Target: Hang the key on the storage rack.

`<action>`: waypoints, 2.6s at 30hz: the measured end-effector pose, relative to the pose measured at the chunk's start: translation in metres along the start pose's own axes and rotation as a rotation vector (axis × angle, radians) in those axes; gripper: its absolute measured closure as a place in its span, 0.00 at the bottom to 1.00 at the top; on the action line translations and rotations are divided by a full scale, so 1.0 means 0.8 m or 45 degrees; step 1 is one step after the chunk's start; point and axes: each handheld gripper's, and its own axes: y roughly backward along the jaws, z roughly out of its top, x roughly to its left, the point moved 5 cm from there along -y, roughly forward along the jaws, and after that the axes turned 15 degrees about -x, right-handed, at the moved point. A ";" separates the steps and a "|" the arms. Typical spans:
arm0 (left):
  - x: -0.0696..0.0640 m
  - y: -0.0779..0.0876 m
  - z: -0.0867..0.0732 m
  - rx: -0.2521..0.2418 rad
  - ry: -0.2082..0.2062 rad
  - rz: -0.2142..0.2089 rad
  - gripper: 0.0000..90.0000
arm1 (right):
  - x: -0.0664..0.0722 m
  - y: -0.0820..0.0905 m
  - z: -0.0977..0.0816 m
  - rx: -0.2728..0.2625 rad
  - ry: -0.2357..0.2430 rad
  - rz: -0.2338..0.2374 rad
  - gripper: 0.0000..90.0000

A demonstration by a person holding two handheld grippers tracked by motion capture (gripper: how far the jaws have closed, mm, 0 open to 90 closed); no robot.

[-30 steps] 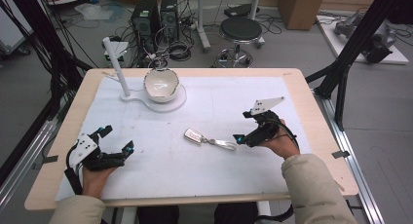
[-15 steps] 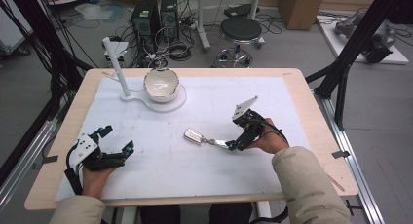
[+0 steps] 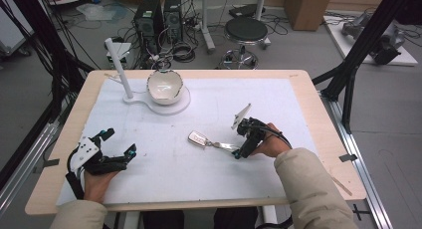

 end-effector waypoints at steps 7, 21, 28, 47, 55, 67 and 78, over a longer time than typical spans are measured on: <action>0.000 0.000 0.000 -0.004 -0.001 0.000 0.02 | 0.003 -0.003 0.003 0.039 -0.001 0.030 0.29; 0.000 0.001 0.000 -0.009 0.002 0.001 0.02 | 0.006 -0.009 0.002 0.117 -0.009 0.064 0.68; 0.000 0.000 0.000 -0.008 0.002 0.000 0.02 | 0.008 -0.009 0.003 0.152 0.025 0.061 0.82; 0.001 -0.006 -0.001 0.064 0.004 -0.034 0.02 | 0.024 0.020 0.019 -0.037 0.003 0.046 0.83; -0.007 -0.038 0.024 0.143 0.000 -0.206 0.02 | 0.033 0.038 0.040 -0.148 0.031 0.054 0.83; -0.016 -0.089 0.073 0.280 0.026 -0.496 0.02 | 0.035 0.064 0.080 -0.247 0.085 0.129 0.83; -0.047 -0.136 0.099 0.410 -0.011 -0.740 0.02 | 0.033 0.071 0.110 -0.318 0.119 0.187 0.83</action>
